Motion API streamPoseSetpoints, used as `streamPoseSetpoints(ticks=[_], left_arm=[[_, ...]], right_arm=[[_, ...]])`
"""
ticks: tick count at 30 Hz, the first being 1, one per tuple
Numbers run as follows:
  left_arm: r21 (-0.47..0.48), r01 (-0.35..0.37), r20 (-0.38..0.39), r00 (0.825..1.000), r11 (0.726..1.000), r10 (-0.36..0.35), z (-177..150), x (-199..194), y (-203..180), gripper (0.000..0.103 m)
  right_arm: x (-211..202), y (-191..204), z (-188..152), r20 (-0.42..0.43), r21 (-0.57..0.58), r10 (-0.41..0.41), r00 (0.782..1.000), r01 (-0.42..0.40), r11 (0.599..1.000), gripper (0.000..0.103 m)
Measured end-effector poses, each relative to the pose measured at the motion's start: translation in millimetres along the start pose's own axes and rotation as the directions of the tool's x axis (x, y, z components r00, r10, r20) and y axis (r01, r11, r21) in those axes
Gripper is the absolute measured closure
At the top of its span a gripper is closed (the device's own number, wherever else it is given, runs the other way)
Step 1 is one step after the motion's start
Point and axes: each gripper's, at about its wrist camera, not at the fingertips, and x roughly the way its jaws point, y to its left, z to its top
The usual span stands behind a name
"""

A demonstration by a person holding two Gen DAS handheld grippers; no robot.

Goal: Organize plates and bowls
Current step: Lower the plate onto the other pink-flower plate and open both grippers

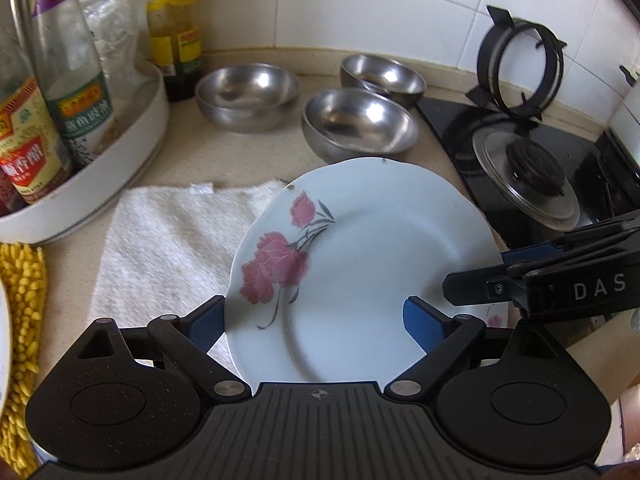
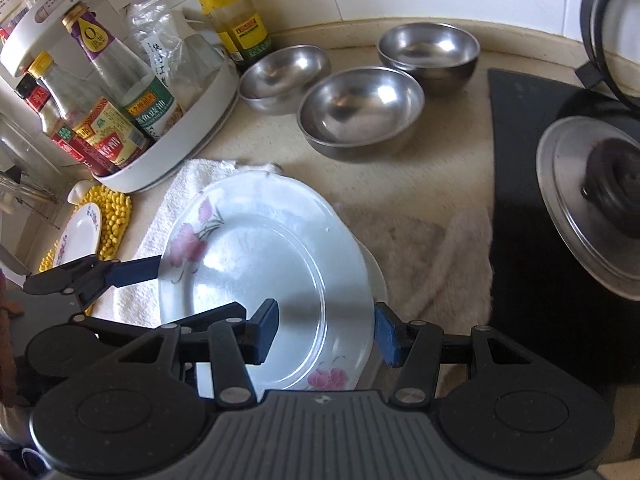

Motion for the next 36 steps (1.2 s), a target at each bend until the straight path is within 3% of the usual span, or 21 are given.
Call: streamPoseSetpoints(ticks=[22, 29, 36], left_arm=[[-0.011, 0.010, -0.059, 0.998, 1.000, -0.010, -9.2, 15.4, -14.2, 0.012], [0.005, -0.015, 0.018, 1.000, 1.000, 0.015, -8.5, 2.3, -18.7, 0.009], [-0.065, -0.059, 0.022, 0.998, 0.996, 0.060, -13.3, -6.1, -5.8, 0.007]], right_arm=[[6.5, -12.9, -3.7, 0.027, -0.028, -0.035, 0.999, 0.036, 0.999, 0.041], [6.3, -8.9, 4.1, 0.050, -0.074, -0.040, 0.998, 0.043, 0.996, 0.041], [4.8, -1.6, 12.0, 0.060, -0.135, -0.026, 0.998, 0.034, 0.990, 0.040]])
